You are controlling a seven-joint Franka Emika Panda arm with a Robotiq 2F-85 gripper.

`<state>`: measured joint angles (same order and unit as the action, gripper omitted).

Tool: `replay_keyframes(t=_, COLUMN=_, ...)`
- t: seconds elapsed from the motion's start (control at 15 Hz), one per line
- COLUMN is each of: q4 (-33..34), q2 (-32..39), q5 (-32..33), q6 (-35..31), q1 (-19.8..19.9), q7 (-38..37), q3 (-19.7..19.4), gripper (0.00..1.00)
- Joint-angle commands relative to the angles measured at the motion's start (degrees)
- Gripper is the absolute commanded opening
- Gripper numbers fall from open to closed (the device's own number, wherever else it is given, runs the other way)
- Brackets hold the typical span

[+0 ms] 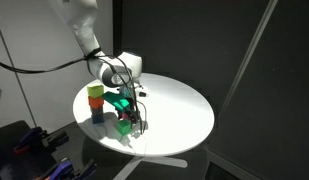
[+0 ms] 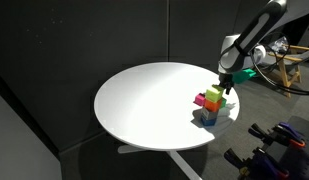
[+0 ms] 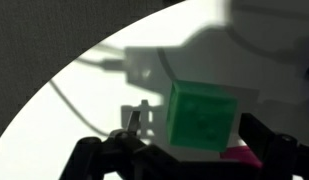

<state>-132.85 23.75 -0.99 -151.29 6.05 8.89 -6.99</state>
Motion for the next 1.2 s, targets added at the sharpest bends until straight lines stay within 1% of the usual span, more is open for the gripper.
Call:
replay_keyframes(t=0.0, q4=1.18, q2=1.00, q5=2.12, q6=-0.34, q1=-0.31, q7=-2.69, q3=-0.02, gripper=1.00)
replay_keyframes(t=0.53, q4=2.00, q2=2.20, q5=2.37, q6=-0.16, q1=-0.11, q7=-2.73, q3=0.03, gripper=1.00)
replay_keyframes(t=0.6, q4=2.13, q2=2.39, q5=2.35, q6=-0.22, q1=-0.13, q7=-2.85, q3=0.01, gripper=0.82)
replay_keyframes(t=0.67, q4=2.20, q2=2.53, q5=2.39, q6=-0.31, q1=-0.17, q7=-2.93, q3=-0.03, gripper=0.73)
replay_keyframes(t=0.73, q4=2.25, q2=2.66, q5=2.47, q6=-0.41, q1=-0.24, q7=-3.05, q3=-0.11, gripper=0.66)
replay_keyframes(t=0.87, q4=2.51, q2=3.00, q5=2.92, q6=-0.21, q1=-0.62, q7=-3.64, q3=-0.47, gripper=0.47)
replay_keyframes(t=1.0, q4=2.62, q2=2.78, q5=3.37, q6=0.40, q1=-0.71, q7=-3.90, q3=-0.61, gripper=0.32)
replay_keyframes(t=1.13, q4=2.42, q2=2.16, q5=3.79, q6=0.80, q1=-0.60, q7=-4.05, q3=-0.59, gripper=0.31)
